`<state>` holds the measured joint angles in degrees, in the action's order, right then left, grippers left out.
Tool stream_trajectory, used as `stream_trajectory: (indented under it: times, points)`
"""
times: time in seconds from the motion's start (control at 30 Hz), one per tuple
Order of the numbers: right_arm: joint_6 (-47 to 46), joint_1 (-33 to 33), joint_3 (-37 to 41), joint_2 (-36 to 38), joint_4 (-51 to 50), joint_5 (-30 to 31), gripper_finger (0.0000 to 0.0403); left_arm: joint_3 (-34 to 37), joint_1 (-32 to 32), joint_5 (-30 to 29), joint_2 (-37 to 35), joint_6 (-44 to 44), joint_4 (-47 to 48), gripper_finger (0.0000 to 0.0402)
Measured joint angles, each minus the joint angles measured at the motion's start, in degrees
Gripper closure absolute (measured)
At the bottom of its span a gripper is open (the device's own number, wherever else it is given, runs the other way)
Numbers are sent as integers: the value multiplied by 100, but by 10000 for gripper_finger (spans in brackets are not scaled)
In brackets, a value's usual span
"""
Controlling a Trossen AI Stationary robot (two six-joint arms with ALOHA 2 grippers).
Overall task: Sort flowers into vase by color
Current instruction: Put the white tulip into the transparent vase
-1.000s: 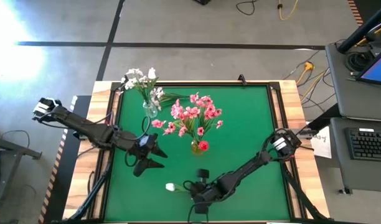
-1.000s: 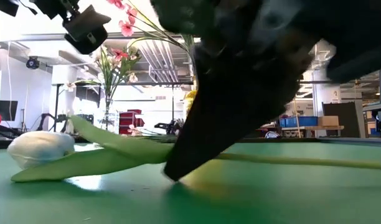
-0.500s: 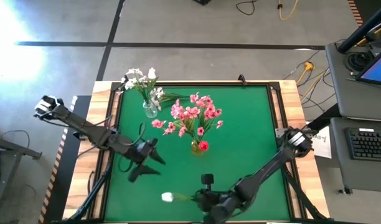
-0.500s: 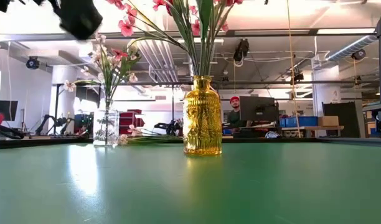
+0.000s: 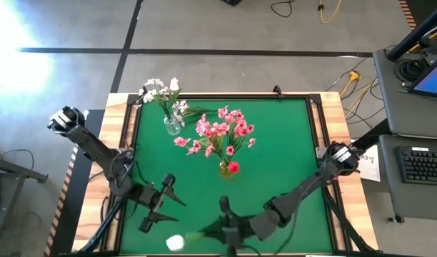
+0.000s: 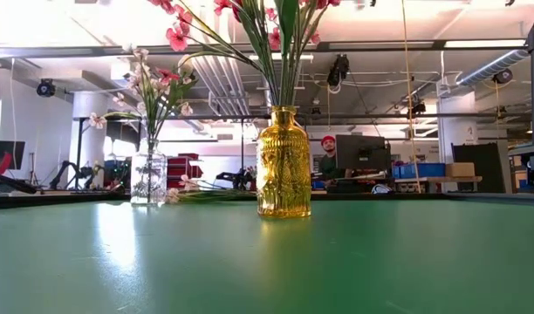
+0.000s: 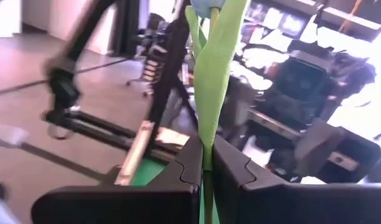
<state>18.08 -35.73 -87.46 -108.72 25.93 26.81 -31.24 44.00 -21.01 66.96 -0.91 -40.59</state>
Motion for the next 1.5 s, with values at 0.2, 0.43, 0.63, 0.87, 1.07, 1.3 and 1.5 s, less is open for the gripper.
stream_trajectory:
  times: [0.2, 0.43, 0.63, 0.87, 1.07, 1.3, 1.5]
  points:
    - [30, 454, 0, -129, 524, -410, 390, -387, -2, -327, 715, 477, -768, 187]
    - [-324, 726, 0, -145, 411, -725, 390, -1036, -2, -814, 1214, 1034, -783, 187]
    - [-133, 722, 0, -181, 427, -783, 390, -1080, -2, -855, 1296, 1055, -787, 203]
    - [-313, 760, 0, -209, 572, -664, 388, -855, 7, -1218, 1088, 792, -849, 294]
    - [-778, 774, -33, -209, 613, -433, 340, -849, -2, -1289, 939, 762, -840, 364]
    - [-911, 760, -46, -204, 572, -156, 276, -846, -19, -1378, 442, 756, -326, 395]
    - [-1018, 731, -46, -5, 173, 138, 243, -846, -17, -1668, -136, 432, 477, 400]
